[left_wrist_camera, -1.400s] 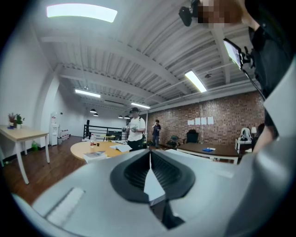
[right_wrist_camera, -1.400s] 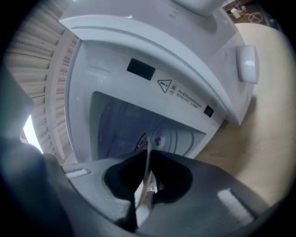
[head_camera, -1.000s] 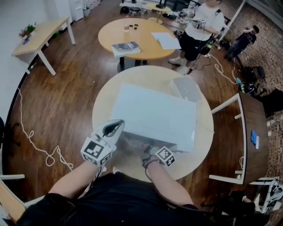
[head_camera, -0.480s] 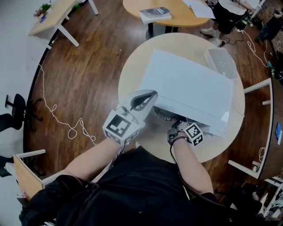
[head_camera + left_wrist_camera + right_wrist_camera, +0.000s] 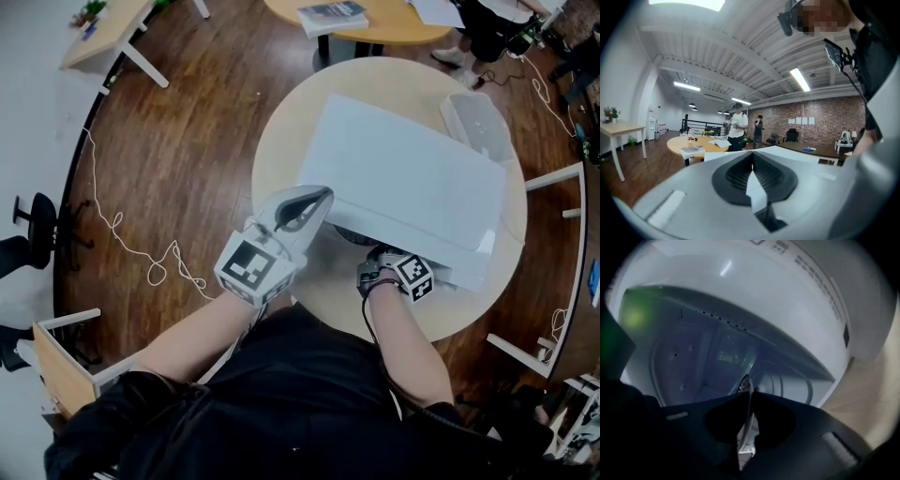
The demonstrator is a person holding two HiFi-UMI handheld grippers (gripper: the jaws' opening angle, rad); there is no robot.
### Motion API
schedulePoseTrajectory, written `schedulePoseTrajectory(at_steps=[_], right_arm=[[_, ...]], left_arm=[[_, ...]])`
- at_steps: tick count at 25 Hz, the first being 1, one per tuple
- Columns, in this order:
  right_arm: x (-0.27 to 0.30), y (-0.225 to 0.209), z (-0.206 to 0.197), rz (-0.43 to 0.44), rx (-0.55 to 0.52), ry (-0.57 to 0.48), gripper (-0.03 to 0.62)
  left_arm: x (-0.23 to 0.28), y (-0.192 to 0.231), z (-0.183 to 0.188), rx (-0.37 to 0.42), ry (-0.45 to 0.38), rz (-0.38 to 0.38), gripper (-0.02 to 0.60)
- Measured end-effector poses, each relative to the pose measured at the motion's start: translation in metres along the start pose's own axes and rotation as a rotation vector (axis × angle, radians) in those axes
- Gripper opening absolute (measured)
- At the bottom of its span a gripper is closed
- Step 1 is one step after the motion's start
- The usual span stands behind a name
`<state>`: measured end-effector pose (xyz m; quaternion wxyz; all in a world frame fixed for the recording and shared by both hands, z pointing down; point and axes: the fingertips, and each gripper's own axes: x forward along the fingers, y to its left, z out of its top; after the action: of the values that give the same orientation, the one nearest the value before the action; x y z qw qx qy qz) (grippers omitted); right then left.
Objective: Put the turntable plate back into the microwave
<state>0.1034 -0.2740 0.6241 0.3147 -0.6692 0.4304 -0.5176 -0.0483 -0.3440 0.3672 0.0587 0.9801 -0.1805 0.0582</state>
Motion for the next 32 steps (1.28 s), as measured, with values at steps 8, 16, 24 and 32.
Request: schedulePoseTrajectory(at_steps=[8,16,24,32], right_arm=[[0.016,-0.005,0.001,-0.003,0.007,-0.019,0.020],[0.023,-0.006,0.008,-0.016,0.027,-0.071,0.020],[0.030,-0.009,0.014,-0.029,0.054,-0.118,0.020],[0.037,-0.013,0.017,-0.050,0.082,-0.132,0.023]], left_arm=[[-0.002,0.006,-0.001,-0.008,-0.008,0.024,0.006],[-0.007,0.009,-0.005,0.004,0.008,0.018,0.006],[-0.007,0.015,-0.007,-0.015,0.023,0.038,0.006],[-0.004,0.018,-0.010,-0.005,0.029,0.054,0.006]])
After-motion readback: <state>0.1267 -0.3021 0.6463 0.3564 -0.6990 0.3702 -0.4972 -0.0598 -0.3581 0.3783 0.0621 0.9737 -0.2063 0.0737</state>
